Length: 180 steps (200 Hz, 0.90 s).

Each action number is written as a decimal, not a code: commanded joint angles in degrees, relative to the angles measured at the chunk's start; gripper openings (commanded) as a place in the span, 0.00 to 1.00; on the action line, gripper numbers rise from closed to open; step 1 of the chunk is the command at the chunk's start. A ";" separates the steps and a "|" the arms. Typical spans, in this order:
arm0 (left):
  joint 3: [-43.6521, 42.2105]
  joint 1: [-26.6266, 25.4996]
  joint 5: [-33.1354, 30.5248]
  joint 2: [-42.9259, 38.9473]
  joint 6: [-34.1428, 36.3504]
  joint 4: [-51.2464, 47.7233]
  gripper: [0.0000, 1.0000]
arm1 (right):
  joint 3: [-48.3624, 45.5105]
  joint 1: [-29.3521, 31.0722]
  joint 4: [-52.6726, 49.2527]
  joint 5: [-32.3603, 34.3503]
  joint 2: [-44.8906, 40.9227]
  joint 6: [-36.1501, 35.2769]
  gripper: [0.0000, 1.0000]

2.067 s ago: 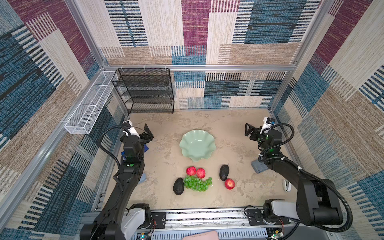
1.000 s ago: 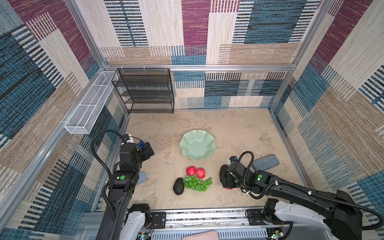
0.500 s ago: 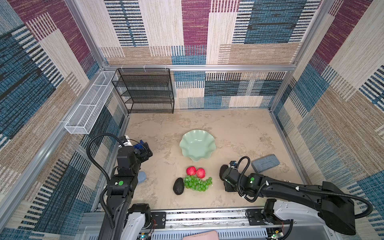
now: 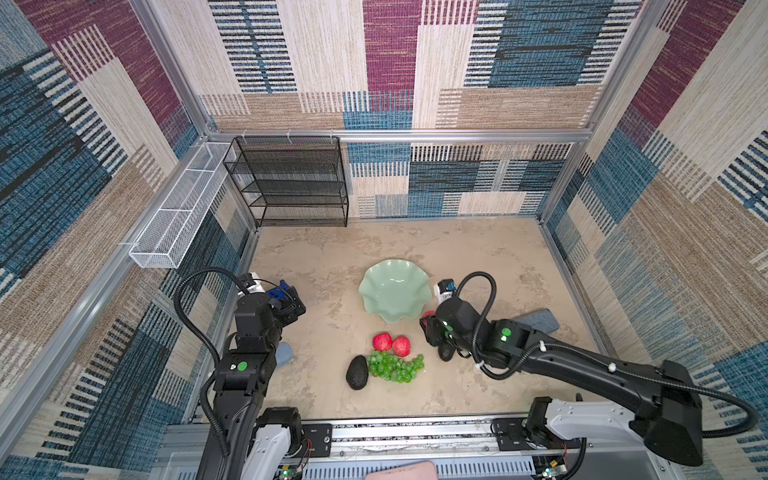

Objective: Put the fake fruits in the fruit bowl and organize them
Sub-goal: 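Release the apple into the green bowl while the left gripper reaches out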

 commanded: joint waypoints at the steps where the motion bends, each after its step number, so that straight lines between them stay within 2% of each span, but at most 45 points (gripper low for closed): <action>1: 0.76 0.11 -0.02 -0.40 0.39 -2.94 0.95 | 6.49 -3.96 11.28 -7.06 9.72 -11.18 0.48; 40: 2.72 0.09 4.73 0.05 0.09 -12.30 0.93 | 20.62 -8.11 12.93 -11.46 29.89 -19.19 0.48; 70: 3.46 0.12 13.15 2.74 -1.24 -18.26 0.87 | 28.83 -10.88 11.77 -15.48 40.73 -20.45 0.48; 82: 2.93 0.12 16.16 4.10 -1.25 -19.17 0.84 | 30.11 -11.39 12.43 -15.05 43.12 -20.74 0.49; 141: 3.80 -0.33 21.70 7.58 -2.06 -22.09 0.81 | 36.01 -13.99 12.23 -15.62 53.06 -20.97 0.51; 180: 1.00 -2.46 23.91 5.52 -7.19 -22.11 0.80 | 37.78 -14.49 11.72 -16.16 54.63 -20.84 0.61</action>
